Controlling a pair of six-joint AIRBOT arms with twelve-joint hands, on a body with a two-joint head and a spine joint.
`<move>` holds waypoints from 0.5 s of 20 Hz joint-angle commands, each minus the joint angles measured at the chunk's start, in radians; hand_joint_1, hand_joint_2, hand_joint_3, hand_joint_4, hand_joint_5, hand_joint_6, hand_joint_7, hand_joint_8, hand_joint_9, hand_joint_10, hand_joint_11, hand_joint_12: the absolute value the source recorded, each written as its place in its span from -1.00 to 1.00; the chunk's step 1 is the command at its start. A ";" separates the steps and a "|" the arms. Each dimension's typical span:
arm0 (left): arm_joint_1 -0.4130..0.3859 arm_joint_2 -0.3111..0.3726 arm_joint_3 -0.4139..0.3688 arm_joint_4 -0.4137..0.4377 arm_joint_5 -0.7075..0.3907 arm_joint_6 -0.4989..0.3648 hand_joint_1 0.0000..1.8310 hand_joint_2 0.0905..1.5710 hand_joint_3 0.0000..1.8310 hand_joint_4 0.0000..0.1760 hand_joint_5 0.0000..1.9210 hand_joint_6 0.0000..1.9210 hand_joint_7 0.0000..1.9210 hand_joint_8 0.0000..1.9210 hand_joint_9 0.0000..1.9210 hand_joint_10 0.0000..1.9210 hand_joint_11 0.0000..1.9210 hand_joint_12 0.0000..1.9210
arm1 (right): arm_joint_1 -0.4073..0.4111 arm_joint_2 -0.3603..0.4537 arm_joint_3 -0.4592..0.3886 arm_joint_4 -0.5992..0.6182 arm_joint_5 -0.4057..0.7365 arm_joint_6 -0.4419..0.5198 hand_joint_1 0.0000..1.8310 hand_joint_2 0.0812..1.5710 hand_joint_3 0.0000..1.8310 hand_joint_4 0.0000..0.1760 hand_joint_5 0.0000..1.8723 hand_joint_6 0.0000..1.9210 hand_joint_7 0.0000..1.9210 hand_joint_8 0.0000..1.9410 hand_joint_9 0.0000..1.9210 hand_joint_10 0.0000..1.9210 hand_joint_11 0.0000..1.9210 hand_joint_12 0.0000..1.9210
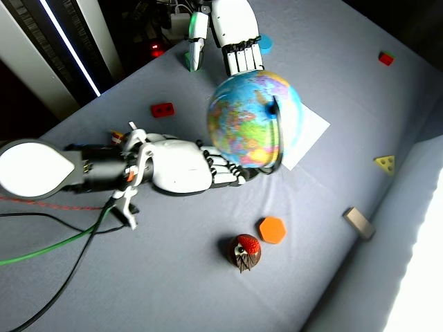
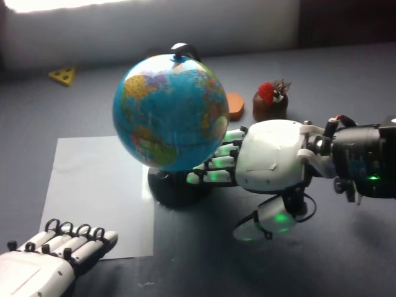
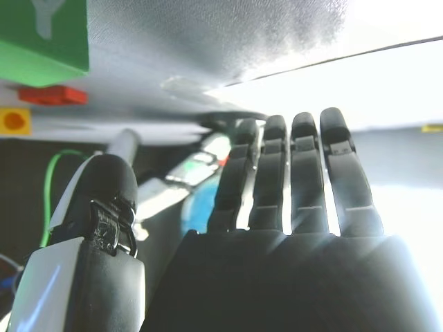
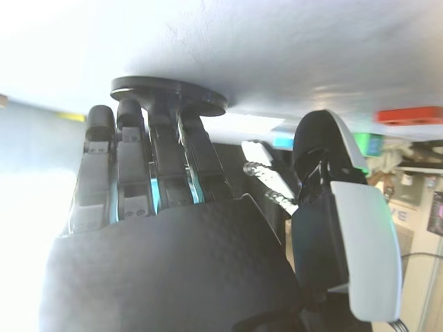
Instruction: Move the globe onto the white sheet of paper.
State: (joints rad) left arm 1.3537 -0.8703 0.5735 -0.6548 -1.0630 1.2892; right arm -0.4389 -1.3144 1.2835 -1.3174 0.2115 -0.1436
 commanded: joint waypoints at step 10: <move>0.004 -0.018 -0.017 0.006 -0.114 -0.007 -1.00 0.49 -1.00 -1.00 -0.89 -1.00 -0.87 -1.00 -0.91 -1.00 -1.00 -0.67 | 0.007 -0.014 -0.004 -0.005 -0.033 0.034 -1.00 0.48 -1.00 -1.00 -0.89 -1.00 -0.86 -1.00 -0.84 -0.99 -1.00 -0.70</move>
State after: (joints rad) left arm 1.3632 -0.8837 0.5575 -0.6800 -1.0824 1.2869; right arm -0.4305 -1.3216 1.2831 -1.3228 0.1947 -0.1097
